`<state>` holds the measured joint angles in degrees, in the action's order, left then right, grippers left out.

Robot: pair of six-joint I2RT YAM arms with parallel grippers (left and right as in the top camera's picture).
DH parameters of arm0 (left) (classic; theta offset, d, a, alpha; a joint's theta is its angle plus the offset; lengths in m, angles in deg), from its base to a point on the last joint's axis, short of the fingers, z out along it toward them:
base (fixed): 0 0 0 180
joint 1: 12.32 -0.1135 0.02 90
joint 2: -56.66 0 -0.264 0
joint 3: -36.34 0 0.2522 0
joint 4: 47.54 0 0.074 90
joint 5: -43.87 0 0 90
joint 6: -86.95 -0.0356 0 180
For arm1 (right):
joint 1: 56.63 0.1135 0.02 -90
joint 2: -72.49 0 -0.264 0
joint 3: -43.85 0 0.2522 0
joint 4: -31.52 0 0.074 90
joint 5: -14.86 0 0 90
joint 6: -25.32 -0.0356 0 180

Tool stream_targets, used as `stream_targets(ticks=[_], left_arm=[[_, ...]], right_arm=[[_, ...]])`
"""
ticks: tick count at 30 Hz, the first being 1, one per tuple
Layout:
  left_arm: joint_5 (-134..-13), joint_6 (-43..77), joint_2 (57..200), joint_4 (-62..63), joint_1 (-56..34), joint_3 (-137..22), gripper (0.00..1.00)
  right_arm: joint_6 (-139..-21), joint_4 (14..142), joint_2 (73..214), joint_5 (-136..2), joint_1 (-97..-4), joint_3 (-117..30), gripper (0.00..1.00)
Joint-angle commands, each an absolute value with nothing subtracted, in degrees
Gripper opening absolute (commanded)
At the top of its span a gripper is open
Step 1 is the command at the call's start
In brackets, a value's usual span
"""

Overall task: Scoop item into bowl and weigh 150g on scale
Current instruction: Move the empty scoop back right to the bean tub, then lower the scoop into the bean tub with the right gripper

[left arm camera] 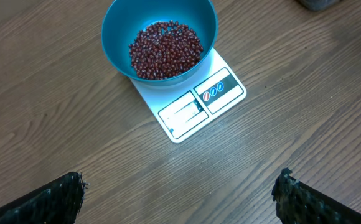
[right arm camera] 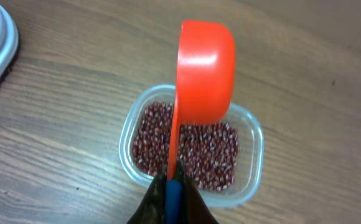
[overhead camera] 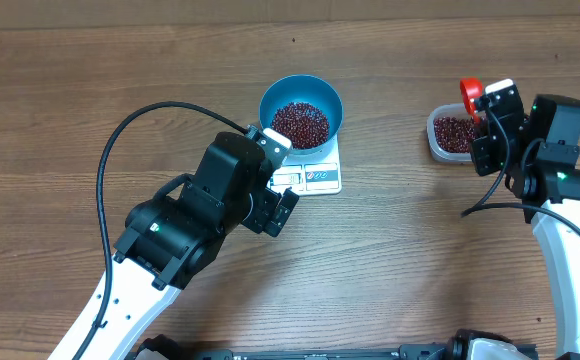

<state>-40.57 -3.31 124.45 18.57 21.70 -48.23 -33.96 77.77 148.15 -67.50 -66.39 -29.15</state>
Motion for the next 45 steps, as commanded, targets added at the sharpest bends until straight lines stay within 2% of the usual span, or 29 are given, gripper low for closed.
stream_targets(ticks=[1, 12, 23, 29, 45], left_arm=[[-41.3, -4.2, 124.8, 18.5, 21.5, -48.1, 1.0], [-41.3, -4.2, 124.8, 18.5, 21.4, -48.1, 0.99], [-41.3, -4.2, 124.8, 18.5, 21.4, -48.1, 0.99], [-41.3, -4.2, 124.8, 18.5, 21.5, -48.1, 1.0], [-41.3, -4.2, 124.8, 18.5, 21.4, -48.1, 1.0]], right_arm=[[-39.0, 78.2, 148.8, -72.8, -66.6, -29.2, 0.04], [-39.4, 83.2, 154.2, -74.7, -66.8, -29.2, 0.04], [-40.7, 80.8, 162.8, -81.7, -66.8, -29.2, 0.04], [-40.6, 76.1, 163.0, -83.3, -66.9, -29.2, 0.04], [-40.5, 76.5, 163.3, -83.1, -68.5, -29.1, 0.04]])
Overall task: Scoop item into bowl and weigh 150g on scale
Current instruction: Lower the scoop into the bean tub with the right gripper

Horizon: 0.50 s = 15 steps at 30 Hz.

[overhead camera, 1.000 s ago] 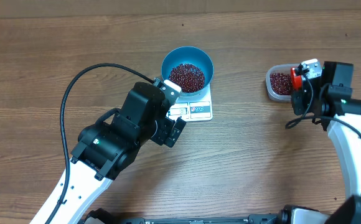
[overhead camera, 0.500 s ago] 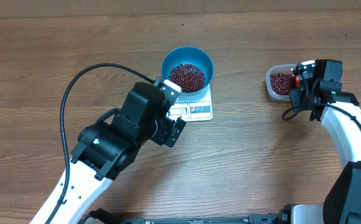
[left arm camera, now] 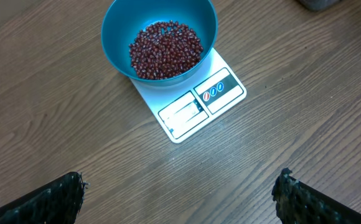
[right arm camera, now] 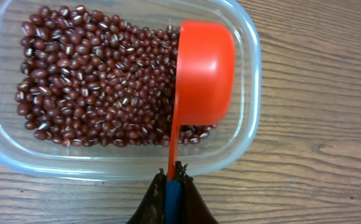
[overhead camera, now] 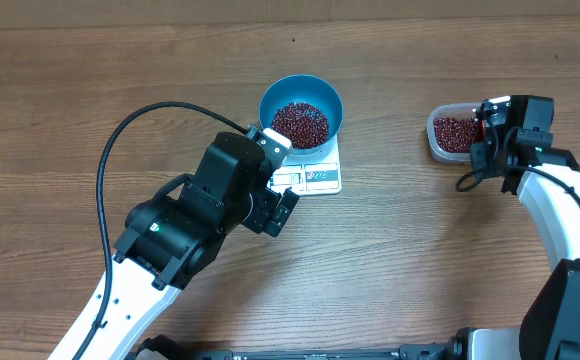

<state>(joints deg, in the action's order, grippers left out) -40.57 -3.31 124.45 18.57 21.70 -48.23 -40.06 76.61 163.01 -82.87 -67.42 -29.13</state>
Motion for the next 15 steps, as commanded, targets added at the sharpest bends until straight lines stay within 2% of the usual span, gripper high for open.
stream_targets(ticks=[1, 15], left_arm=[[-41.3, -4.2, 124.8, 18.5, 21.5, -48.1, 1.0], [-41.3, -4.2, 124.8, 18.5, 21.4, -48.1, 0.99]], right_arm=[[-40.5, 76.7, 163.4, -82.9, -68.9, -29.1, 0.04], [-40.7, 79.2, 167.4, -73.9, -69.6, -29.1, 0.04]])
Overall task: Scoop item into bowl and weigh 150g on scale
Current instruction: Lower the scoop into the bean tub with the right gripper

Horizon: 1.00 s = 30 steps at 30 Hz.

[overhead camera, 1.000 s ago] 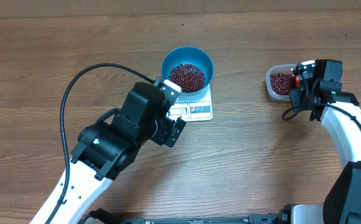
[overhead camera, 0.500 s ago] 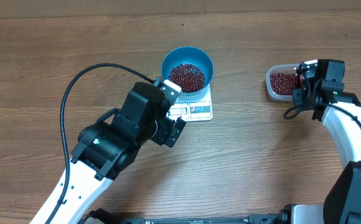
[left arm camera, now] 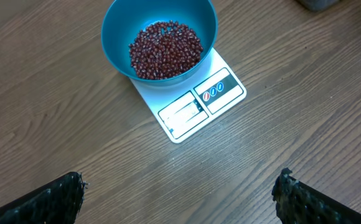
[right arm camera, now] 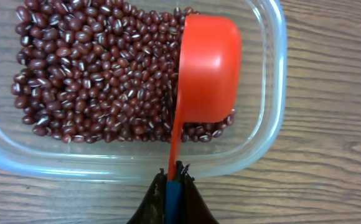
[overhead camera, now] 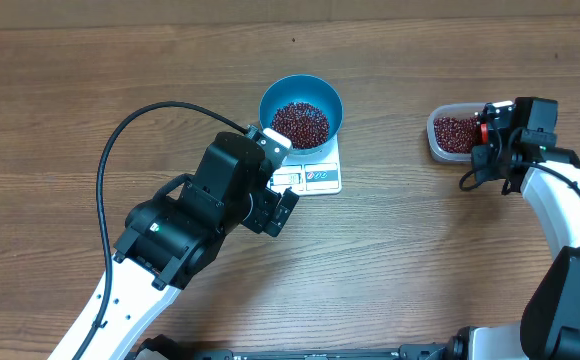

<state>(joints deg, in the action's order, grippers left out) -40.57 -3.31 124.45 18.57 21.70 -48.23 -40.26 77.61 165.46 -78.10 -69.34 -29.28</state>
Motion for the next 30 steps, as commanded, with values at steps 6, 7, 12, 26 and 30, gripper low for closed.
stream_targets(ticks=[6, 7, 12, 26, 30], left_arm=[[-41.3, -4.2, 124.8, 18.5, 21.4, -48.1, 1.0], [-41.3, -4.2, 124.8, 18.5, 21.5, -48.1, 1.0], [-41.3, -4.2, 124.8, 18.5, 21.4, -48.1, 0.99], [-41.3, -4.2, 124.8, 18.5, 21.4, -48.1, 1.0], [-41.3, -4.2, 124.8, 18.5, 21.4, -48.1, 0.99]], right_arm=[[-40.7, 80.3, 167.4, -67.4, -69.6, -29.1, 0.04], [-40.7, 80.5, 167.4, -66.2, -69.6, -29.1, 0.04], [-40.7, 81.2, 167.4, -63.2, -69.6, -29.1, 0.04], [-41.5, 81.4, 167.4, -55.7, -69.6, -29.1, 0.04], [-47.9, 81.4, 167.4, -55.6, -69.6, -29.1, 0.04]])
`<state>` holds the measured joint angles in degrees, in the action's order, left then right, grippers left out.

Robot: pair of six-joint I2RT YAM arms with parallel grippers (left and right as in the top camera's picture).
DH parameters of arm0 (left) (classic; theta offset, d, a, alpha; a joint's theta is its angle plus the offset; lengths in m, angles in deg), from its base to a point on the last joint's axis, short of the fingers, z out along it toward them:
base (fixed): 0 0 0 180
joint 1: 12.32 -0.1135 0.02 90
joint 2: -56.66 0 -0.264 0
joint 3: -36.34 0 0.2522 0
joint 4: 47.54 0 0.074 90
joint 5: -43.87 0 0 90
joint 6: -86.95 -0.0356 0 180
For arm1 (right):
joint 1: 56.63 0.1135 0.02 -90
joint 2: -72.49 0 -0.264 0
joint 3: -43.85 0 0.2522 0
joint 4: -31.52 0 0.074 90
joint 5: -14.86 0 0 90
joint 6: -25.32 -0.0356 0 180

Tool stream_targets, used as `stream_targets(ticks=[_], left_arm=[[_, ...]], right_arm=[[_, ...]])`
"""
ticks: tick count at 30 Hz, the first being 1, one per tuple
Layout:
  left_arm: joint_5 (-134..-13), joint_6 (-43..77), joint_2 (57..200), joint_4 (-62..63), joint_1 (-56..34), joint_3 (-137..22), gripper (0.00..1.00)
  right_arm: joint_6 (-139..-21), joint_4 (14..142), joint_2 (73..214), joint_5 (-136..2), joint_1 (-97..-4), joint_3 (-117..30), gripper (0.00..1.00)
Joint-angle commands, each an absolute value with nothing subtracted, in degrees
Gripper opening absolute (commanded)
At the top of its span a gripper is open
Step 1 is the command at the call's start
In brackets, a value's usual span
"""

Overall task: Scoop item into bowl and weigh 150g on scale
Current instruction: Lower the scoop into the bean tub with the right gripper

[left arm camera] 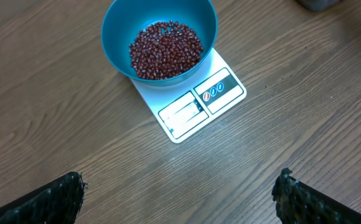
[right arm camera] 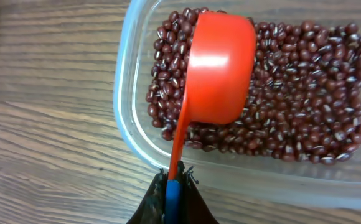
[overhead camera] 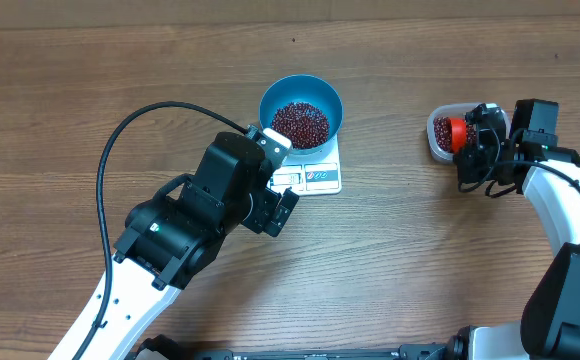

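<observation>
A blue bowl [overhead camera: 301,112] [left arm camera: 160,38] holding red beans stands on the white scale [overhead camera: 311,177] [left arm camera: 193,104] at mid table. My left gripper [left arm camera: 179,194] hangs open over bare wood in front of the scale. My right gripper [right arm camera: 173,182] is shut on the handle of an orange scoop [right arm camera: 221,68] [overhead camera: 457,132]. The scoop's cup lies bottom-up in the beans of a clear tub [right arm camera: 128,118] [overhead camera: 438,140], near the tub's left end.
The scale's display and buttons [left arm camera: 200,102] face my left gripper. A black cable [overhead camera: 130,135] loops over the left arm. Wooden table [overhead camera: 420,260] all round.
The right gripper has turned, so the tub sits differently in its view. The scoop cup now lies at the tub's left end instead of its right end. The left arm has not moved.
The right gripper first held the orange scoop above the bean tub. Then the scoop was down in the tub at its right side, and stayed there a moment later. Now it lies towards the tub's other end. The bowl, scale and left arm stayed put.
</observation>
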<state>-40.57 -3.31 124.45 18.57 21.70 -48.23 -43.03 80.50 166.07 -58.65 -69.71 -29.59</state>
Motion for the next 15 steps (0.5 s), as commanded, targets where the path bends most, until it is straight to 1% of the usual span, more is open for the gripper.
stream_targets(ticks=[1, 8, 15], left_arm=[[-41.3, -4.2, 124.8, 18.5, 21.4, -48.1, 1.0], [-41.3, -4.2, 124.8, 18.5, 21.4, -48.1, 0.99], [-41.3, -4.2, 124.8, 18.5, 21.5, -48.1, 1.0]], right_arm=[[-49.5, 81.4, 167.5, -55.6, -69.6, -29.1, 0.04], [-55.8, 81.8, 169.9, -54.6, -69.6, -29.1, 0.04], [-55.9, 82.3, 171.8, -43.6, -72.4, -29.1, 0.04]])
